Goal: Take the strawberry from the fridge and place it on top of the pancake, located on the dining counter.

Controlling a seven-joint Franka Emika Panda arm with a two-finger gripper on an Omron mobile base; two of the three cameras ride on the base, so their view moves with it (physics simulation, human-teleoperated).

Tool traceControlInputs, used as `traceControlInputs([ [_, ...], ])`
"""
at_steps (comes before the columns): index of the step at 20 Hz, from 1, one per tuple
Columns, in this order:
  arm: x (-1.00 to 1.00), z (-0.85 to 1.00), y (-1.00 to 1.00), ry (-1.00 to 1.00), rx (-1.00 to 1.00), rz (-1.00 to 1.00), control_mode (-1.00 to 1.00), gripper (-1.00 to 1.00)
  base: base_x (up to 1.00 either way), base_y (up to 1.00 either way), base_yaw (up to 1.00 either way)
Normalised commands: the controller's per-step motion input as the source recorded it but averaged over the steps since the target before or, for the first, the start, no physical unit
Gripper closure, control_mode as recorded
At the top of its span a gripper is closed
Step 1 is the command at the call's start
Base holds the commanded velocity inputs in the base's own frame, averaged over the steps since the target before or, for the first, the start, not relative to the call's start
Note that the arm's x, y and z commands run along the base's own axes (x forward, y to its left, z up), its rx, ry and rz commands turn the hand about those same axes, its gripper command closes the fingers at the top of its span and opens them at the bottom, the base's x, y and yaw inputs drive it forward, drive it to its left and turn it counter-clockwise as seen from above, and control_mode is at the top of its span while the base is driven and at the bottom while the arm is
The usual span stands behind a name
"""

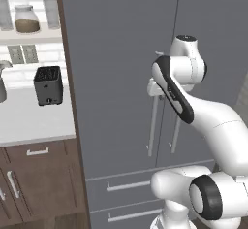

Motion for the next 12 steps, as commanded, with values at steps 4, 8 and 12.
traceControlInputs([
  [4,-0.01,0.00,0.00,0.00,0.00,0.00,1.00,-1.00,-0.24,-0.05,0.00],
  [8,0.00,0.00,0.00,0.00,0.00,0.00,1.00,-1.00,-0.63,-0.22,0.00],
  [12,0.00,0.00,0.00,0.00,0.00,0.00,1.00,-1.00,-0.64,-0.22,-0.01],
])
